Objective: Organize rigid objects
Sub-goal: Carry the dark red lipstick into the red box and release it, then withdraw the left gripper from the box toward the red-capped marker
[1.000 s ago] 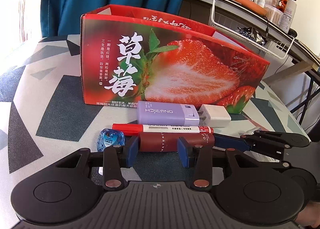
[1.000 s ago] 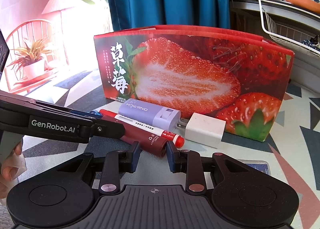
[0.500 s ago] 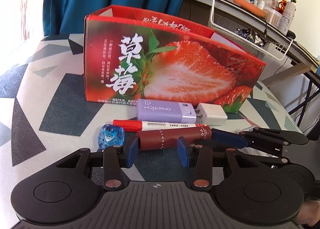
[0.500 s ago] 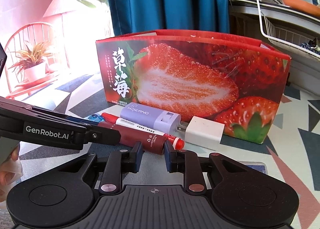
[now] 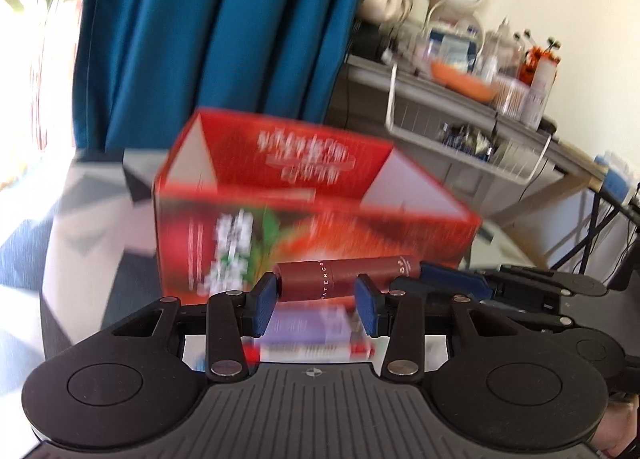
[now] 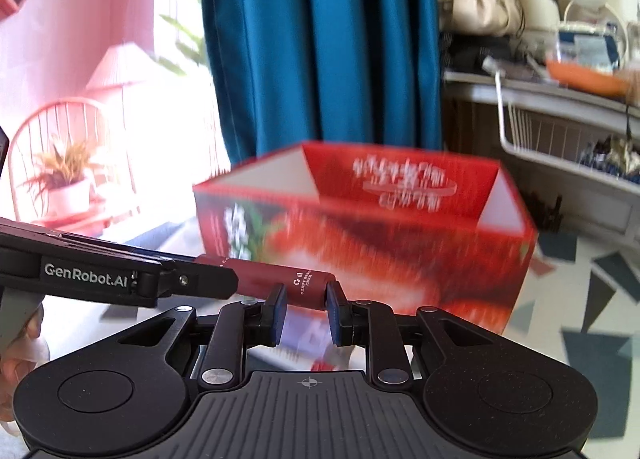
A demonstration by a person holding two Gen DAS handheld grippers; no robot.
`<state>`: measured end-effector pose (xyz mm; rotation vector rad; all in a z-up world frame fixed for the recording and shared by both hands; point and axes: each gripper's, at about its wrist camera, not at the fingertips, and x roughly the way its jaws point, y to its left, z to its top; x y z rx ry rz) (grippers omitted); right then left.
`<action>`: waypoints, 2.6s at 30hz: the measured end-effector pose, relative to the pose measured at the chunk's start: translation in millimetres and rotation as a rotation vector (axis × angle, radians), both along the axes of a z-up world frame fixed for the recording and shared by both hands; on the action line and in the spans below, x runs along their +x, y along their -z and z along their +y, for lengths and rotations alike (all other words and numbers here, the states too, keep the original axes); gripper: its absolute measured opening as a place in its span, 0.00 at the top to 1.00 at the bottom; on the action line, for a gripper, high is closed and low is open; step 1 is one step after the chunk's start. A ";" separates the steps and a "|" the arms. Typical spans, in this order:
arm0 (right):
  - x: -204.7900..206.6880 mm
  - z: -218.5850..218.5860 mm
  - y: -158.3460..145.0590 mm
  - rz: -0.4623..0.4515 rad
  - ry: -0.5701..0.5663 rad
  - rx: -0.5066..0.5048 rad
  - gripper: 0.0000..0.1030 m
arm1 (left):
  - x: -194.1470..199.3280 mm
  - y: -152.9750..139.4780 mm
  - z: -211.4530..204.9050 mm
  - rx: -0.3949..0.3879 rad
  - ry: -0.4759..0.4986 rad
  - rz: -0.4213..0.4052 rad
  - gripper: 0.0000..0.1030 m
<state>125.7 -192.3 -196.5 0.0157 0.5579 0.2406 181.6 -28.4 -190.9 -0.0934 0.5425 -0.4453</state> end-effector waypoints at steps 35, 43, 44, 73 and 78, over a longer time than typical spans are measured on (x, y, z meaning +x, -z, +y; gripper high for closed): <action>131.8 -41.4 -4.5 0.256 0.074 0.063 0.74 | 119.4 -9.4 -28.8 0.032 0.057 0.172 0.55; 111.7 -37.4 -12.6 0.169 0.132 -0.013 0.39 | 98.8 -17.0 -19.9 0.021 0.025 0.107 0.45; 105.7 -35.9 -13.6 0.142 0.131 -0.025 0.32 | 93.3 -18.5 -17.0 0.017 0.020 0.090 0.42; 0.6 3.2 58.6 0.117 0.091 0.025 0.49 | 13.9 66.1 23.4 -0.055 -0.007 0.265 0.56; 5.1 0.6 66.1 0.143 0.096 0.043 0.53 | 17.7 82.4 21.5 -0.018 -0.026 0.287 0.56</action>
